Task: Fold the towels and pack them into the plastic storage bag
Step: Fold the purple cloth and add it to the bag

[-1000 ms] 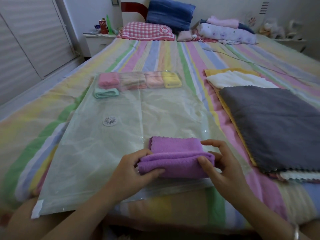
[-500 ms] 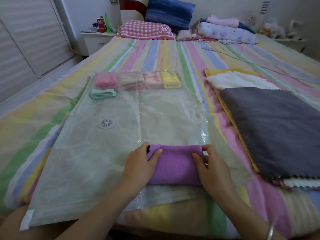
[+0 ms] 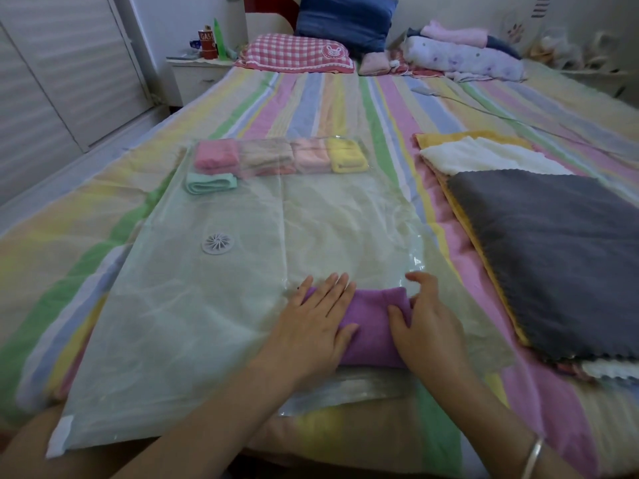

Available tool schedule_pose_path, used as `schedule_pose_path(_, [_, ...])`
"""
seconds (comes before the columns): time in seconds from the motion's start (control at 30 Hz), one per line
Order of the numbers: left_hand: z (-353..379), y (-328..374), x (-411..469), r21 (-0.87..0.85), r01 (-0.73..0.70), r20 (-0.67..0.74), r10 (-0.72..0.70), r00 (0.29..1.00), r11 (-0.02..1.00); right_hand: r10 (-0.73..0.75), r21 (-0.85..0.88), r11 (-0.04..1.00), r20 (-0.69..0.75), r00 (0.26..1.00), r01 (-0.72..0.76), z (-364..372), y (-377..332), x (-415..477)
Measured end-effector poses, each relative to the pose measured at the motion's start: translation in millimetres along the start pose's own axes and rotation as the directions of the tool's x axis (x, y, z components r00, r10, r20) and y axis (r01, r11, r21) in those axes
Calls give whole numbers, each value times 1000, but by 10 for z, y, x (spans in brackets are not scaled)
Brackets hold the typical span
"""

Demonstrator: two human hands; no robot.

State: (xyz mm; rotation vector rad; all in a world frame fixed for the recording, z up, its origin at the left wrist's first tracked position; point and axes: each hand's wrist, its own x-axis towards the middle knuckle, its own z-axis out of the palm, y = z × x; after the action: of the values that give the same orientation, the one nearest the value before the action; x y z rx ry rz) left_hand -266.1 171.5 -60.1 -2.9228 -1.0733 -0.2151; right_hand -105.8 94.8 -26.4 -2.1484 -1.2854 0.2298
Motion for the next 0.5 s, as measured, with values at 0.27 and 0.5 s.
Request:
schedule_pose_path(0.27, [-64,-169,60,-568,88,80,-51,995,818,-487,-303,694,471,735,653,-66,-290,37])
schedule_pose_path(0.5, [-552,-101,-346,-586,-63,-359,-189,914,808,-345,-344,637,673,654,690,-86,-374,223])
